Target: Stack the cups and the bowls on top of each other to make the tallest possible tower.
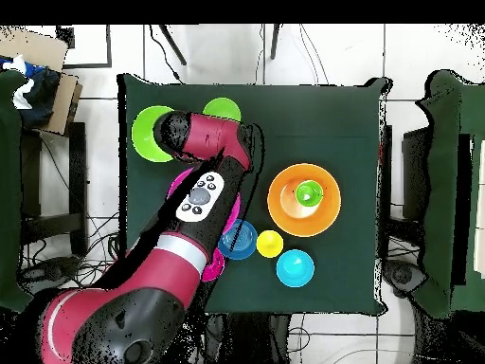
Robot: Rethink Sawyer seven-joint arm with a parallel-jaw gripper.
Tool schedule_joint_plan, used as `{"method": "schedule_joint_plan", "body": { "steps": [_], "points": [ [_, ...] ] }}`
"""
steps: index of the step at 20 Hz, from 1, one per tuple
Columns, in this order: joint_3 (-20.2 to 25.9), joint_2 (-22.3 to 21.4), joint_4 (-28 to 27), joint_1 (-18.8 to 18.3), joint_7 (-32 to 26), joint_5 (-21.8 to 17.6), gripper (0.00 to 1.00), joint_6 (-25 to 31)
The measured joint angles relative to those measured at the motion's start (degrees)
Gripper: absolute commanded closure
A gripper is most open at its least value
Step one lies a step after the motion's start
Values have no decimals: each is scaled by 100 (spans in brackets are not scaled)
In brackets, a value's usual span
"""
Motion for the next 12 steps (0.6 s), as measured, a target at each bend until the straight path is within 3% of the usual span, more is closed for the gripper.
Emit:
{"method": "schedule_joint_plan", "body": {
  "steps": [12],
  "points": [
    [-95,-1095,262,1,0,-45,0,1329]
  ]
}}
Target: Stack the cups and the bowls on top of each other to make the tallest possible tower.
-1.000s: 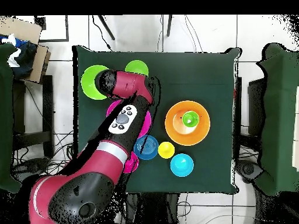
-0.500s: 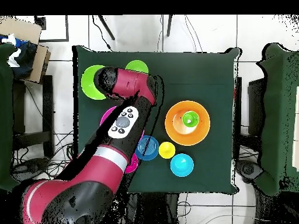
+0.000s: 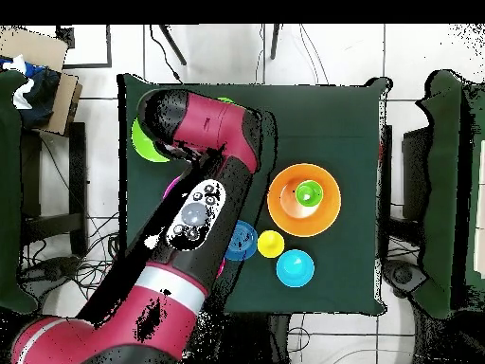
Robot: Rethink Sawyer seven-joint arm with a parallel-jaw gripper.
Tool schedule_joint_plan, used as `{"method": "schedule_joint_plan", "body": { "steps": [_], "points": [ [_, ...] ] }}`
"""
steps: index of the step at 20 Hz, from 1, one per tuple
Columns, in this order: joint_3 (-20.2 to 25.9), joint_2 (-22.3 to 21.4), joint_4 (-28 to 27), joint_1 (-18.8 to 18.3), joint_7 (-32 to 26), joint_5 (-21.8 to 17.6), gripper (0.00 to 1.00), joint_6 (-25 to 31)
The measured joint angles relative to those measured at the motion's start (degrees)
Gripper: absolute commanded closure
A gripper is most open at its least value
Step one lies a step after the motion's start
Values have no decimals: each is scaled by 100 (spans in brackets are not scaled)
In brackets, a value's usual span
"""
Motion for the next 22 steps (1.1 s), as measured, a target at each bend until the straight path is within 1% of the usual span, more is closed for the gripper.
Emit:
{"method": "schedule_joint_plan", "body": {
  "steps": [5,9,22],
  "points": [
    [-28,-217,2,1,0,-17,0,55],
    [-34,-245,2,10,0,-21,0,56],
    [-32,69,22,123,0,-27,0,51]
  ]
}}
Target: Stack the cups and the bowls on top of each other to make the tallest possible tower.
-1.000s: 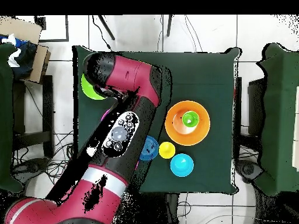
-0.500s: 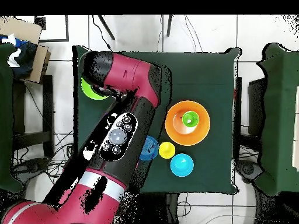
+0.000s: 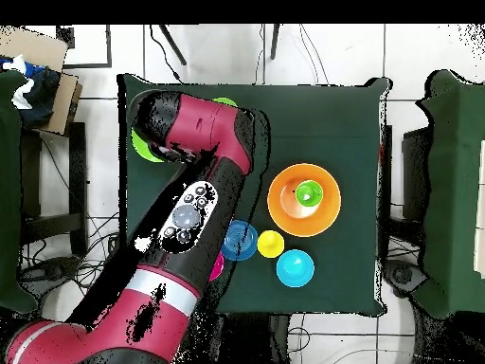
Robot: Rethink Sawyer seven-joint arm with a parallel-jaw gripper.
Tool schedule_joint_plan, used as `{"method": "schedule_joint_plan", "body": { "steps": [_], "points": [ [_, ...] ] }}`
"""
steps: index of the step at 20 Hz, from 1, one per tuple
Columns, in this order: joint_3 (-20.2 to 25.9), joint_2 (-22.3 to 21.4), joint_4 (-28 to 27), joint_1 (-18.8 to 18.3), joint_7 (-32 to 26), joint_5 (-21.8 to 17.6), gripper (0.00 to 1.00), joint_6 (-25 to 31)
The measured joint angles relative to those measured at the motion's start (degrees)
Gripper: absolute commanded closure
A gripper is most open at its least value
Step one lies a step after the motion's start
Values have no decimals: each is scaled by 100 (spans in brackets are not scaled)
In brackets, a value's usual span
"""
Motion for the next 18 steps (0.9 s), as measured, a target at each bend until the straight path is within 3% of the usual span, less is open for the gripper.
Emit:
{"method": "schedule_joint_plan", "body": {
  "steps": [18],
  "points": [
    [-7,124,250,279,0,95,0,-542]
  ]
}}
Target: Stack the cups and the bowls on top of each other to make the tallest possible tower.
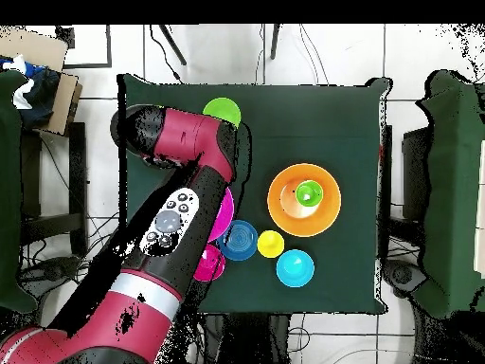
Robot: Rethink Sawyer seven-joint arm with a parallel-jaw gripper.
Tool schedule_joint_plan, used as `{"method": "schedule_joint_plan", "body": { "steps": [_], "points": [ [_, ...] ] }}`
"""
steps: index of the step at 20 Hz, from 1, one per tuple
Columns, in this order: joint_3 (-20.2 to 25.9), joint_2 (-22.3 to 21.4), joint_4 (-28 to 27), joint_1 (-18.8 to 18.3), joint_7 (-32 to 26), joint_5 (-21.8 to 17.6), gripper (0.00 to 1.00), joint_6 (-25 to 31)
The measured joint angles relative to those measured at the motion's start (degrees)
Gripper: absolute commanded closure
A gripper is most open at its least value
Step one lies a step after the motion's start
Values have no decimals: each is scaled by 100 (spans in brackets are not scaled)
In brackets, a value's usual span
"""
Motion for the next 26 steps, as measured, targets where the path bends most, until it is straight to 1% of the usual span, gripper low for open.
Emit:
{"method": "schedule_joint_plan", "body": {
  "steps": [13,19,26],
  "points": [
    [-25,417,-2,-55,0,2,0,-1],
    [-112,620,-51,-59,24,8,0,-2],
    [-177,683,-173,-84,83,8,0,-1]
  ]
}}
